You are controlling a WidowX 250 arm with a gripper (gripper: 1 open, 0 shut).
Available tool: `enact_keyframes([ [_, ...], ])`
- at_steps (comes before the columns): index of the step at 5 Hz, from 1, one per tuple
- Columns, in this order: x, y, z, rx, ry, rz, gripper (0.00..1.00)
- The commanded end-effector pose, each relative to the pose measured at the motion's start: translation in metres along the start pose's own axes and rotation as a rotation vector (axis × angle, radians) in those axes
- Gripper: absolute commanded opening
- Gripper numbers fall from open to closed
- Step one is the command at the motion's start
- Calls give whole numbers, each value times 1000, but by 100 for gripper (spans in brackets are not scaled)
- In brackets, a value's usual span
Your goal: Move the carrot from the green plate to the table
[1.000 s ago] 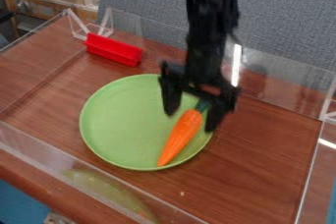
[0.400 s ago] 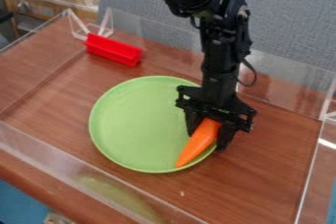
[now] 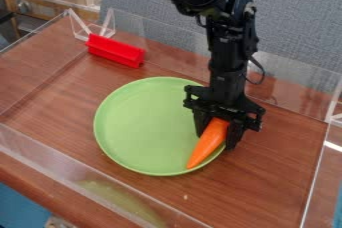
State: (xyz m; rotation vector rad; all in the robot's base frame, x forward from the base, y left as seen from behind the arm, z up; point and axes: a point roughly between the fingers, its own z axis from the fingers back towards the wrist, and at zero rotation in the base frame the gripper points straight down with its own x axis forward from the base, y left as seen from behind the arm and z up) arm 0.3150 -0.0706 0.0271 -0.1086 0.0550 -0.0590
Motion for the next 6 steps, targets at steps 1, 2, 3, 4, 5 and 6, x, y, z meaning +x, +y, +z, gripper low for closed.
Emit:
enact_keyframes([
  [1, 7, -9, 9, -12, -20, 22, 0],
  [2, -2, -3, 5, -14, -12, -28, 0],
  [3, -11, 3, 2, -15, -3, -76, 0],
  [4, -17, 11, 13, -17, 6, -82, 0],
  [5, -20, 18, 27, -25, 4, -82, 0],
  [6, -18, 20, 48, -47, -12, -78, 0],
])
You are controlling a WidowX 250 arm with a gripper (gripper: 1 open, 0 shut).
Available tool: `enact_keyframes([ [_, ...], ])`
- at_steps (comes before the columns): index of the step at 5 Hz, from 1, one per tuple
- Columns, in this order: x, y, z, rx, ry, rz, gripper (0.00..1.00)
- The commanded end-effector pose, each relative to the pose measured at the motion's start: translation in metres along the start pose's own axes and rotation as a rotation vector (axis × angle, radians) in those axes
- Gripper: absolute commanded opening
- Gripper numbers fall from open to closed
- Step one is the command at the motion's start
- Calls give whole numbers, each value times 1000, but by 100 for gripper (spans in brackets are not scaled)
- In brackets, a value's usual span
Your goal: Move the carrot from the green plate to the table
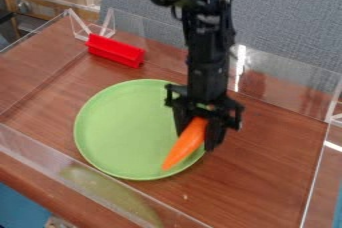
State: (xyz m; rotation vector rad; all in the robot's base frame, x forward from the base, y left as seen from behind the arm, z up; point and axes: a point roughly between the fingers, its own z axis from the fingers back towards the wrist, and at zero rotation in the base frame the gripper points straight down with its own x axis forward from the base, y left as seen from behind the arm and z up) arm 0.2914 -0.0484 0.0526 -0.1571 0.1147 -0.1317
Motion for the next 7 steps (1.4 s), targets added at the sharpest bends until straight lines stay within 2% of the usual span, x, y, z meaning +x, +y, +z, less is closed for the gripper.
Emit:
enact_keyframes([
  [1, 12, -12, 35, -28, -89, -22, 0],
  [2, 12, -26, 39, -45, -91, -32, 0],
  [4, 17, -4, 16, -64, -53, -29, 0],
  [5, 19, 4, 9, -73, -46, -31, 0],
  [6, 23, -1, 21, -76, -48, -46, 0],
  [7, 22, 13, 47, -79, -85, -21, 0],
])
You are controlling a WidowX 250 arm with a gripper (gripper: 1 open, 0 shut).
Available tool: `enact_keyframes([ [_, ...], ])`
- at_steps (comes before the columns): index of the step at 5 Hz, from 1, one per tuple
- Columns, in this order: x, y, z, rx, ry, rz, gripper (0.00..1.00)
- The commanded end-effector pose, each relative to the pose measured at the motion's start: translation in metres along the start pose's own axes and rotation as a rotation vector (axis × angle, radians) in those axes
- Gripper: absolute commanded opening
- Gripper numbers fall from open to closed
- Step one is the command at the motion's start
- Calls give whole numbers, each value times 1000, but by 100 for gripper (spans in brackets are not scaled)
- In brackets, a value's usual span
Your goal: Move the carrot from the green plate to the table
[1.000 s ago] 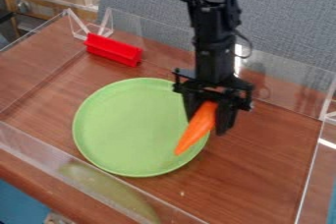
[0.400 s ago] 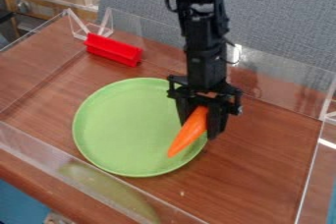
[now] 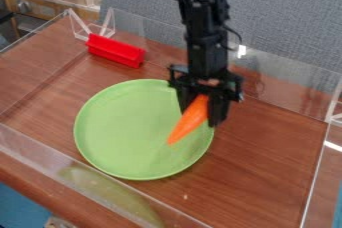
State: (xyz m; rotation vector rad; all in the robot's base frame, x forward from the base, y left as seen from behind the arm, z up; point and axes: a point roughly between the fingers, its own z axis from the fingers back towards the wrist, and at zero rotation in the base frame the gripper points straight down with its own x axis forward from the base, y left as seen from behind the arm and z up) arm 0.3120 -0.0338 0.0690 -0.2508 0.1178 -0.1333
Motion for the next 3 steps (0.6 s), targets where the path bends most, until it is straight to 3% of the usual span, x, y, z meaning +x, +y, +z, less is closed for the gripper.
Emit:
enact_keyframes([
  [1, -1, 25, 58, 20, -130, 37, 0],
  [2, -12, 70, 78, 46, -129, 55, 0],
  [3, -25, 118, 85, 76, -105, 85, 0],
])
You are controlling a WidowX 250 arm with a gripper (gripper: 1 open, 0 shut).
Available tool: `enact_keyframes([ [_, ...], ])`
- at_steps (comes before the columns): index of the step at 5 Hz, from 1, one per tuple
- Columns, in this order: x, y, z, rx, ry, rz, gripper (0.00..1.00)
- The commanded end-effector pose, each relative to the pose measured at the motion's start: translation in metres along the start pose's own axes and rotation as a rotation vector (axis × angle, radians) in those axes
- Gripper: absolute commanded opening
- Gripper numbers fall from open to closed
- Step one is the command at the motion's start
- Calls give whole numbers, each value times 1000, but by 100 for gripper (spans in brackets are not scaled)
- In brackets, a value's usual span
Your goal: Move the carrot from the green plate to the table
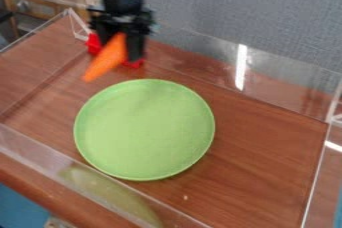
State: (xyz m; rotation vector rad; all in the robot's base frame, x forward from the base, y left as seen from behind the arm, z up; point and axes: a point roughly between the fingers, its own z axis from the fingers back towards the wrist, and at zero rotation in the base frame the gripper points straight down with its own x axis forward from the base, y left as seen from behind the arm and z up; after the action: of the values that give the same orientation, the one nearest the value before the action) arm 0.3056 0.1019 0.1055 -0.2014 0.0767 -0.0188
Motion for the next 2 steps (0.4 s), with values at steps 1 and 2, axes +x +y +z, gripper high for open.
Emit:
enact_keyframes([
  [1, -12, 44, 12, 42, -26, 29, 0],
  [2, -17, 65, -4, 33, -1, 38, 0],
])
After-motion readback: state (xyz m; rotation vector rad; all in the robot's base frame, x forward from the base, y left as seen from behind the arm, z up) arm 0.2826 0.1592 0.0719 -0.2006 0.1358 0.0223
